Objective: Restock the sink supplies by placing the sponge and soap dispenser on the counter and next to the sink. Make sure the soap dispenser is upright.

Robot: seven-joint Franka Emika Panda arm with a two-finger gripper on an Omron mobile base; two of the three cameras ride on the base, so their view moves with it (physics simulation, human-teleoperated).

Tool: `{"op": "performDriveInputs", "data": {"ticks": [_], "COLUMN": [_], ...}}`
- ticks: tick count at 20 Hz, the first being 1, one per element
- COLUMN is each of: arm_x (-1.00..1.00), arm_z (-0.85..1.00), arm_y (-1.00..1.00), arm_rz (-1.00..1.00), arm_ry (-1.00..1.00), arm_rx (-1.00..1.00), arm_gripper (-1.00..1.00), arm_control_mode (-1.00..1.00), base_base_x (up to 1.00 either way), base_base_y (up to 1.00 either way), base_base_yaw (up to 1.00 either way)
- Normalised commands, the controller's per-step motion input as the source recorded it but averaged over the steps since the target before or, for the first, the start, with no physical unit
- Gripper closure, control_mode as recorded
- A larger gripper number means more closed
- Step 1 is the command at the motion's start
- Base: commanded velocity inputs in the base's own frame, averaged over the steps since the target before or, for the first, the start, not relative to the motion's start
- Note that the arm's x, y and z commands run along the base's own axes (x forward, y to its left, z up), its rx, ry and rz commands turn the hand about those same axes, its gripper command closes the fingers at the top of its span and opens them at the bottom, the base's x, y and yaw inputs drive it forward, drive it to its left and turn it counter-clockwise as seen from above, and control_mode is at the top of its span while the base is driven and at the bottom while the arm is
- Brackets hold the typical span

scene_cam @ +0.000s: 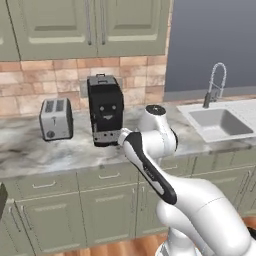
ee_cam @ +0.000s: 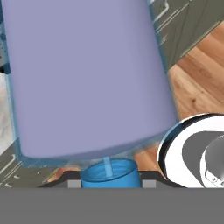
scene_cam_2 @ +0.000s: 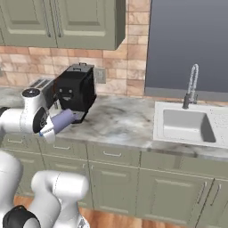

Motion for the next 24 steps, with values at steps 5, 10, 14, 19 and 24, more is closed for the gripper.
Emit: {"op": "performDriveInputs", "data": {"ticks": [5, 10, 14, 19, 24], "arm_x": [0.00, 0.00, 0.13, 0.92, 0.69], "arm_z": [0.00, 0.00, 0.00, 0.06, 0.41], "arm_y": [0.00, 0.00, 0.00, 0.00, 0.02], "arm_rz": [0.00, 0.00, -0.01, -0.12, -0.10], "arm_ry": [0.00, 0.00, 0.00, 0.03, 0.18], "arm_rx": [0.00, 0.00, 0.00, 0.12, 0.19], "arm_gripper": [1.00, 1.00, 1.00, 1.00, 1.00], "arm_control_mode": [1.00, 1.00, -1.00, -1.00, -1.00], "base_base_x": [0.55, 0.22, 0.03, 0.00, 0.00], "base_base_y": [-1.00, -0.71, -0.05, 0.00, 0.00], "base_base_yaw": [0.00, -0.01, -0.01, 0.00, 0.00]}}
